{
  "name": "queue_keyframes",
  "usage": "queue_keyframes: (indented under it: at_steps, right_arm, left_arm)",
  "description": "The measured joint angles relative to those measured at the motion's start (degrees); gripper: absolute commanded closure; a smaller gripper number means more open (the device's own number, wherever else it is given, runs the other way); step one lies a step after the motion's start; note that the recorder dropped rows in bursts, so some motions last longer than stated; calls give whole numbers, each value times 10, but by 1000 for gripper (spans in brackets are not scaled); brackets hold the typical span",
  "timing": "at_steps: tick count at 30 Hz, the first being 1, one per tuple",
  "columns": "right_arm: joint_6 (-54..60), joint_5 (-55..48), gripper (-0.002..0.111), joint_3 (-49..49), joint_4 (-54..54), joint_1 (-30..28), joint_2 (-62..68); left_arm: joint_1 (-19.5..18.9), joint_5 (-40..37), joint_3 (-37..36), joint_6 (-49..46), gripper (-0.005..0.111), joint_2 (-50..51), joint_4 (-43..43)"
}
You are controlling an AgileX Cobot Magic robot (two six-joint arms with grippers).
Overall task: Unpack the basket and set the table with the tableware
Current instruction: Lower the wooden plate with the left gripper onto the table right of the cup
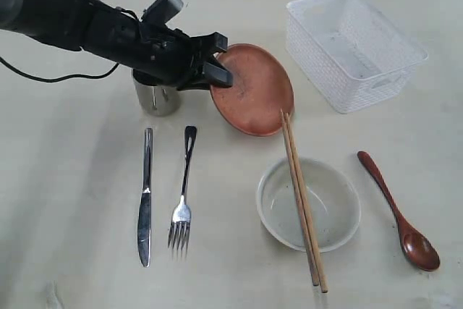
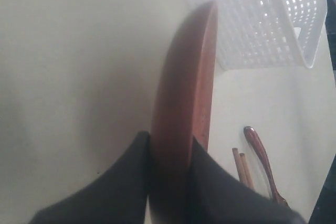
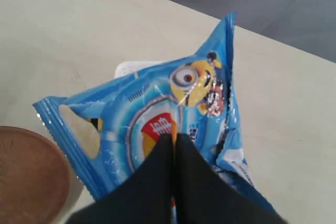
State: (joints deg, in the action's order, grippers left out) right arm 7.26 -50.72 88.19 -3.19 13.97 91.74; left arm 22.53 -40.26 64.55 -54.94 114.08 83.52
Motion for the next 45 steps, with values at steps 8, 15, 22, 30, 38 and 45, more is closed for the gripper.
queue_keyframes:
  at_steps: [8,15,22,30,38,45]
  right_arm:
    - [0,4,109,0,1,0,0]
    - [0,4,109,0,3,0,0]
    - [0,2,109,0,4,0,0]
    - [2,0,109,0,4,0,0]
    - [2,-2,109,0,4,0,0]
    - [2,-3,109,0,4,0,0]
  left_arm:
    - [1,-13,11,0,107,0,4]
    - [15,-8,11,0,107,0,8]
    - [44,37,12,0,107,0,11]
    - [44,20,66,1,107,1,11]
    - [44,21,68,23,107,1,-23]
    - [44,25,69,38,107,7,-23]
